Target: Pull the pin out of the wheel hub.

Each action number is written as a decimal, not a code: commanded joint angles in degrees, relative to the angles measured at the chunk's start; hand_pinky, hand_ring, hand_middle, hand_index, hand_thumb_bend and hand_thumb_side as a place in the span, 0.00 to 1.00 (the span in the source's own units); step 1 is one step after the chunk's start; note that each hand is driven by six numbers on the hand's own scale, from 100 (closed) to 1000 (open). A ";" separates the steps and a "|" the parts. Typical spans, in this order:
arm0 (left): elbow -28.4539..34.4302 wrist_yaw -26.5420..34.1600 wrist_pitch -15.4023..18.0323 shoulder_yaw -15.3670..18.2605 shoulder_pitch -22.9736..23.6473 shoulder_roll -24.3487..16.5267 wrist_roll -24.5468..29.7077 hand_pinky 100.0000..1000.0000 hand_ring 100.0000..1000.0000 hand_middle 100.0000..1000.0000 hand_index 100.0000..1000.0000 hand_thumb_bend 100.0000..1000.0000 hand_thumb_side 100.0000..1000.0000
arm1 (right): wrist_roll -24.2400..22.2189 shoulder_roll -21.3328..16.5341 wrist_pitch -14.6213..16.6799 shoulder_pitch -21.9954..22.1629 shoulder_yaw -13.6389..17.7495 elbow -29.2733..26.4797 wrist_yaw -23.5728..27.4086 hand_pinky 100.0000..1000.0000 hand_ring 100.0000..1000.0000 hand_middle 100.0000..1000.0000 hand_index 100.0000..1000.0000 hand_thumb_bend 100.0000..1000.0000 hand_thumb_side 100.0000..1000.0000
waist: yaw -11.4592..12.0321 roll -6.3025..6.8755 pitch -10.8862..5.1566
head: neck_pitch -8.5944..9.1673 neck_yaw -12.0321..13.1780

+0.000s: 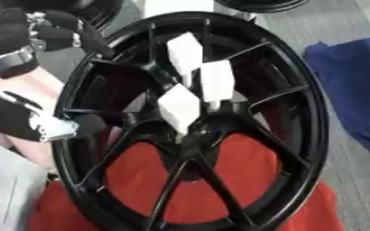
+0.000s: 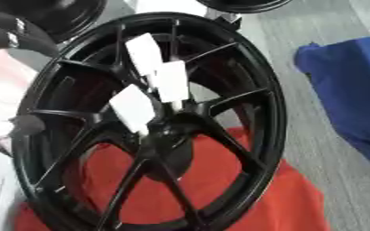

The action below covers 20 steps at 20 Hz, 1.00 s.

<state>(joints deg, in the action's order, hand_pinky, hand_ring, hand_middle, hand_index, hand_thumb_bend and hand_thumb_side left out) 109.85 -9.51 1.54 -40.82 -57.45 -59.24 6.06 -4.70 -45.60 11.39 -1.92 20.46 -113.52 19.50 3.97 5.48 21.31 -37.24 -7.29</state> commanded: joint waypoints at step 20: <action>-8.78 14.67 -13.26 4.14 -11.61 9.95 18.67 0.75 0.72 0.69 0.82 0.41 0.61 | 0.73 -0.43 0.18 0.50 0.93 -1.00 -0.82 0.84 0.68 0.61 0.77 0.00 0.34 | 0.54 -1.41 -1.99 | -4.83 1.58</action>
<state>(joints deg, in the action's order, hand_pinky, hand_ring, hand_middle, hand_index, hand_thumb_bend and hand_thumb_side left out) 102.12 4.37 -11.82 -37.40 -67.90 -48.96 23.73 -4.15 -44.60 11.48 -1.40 20.48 -113.52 18.23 4.41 4.46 21.04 -41.82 -5.89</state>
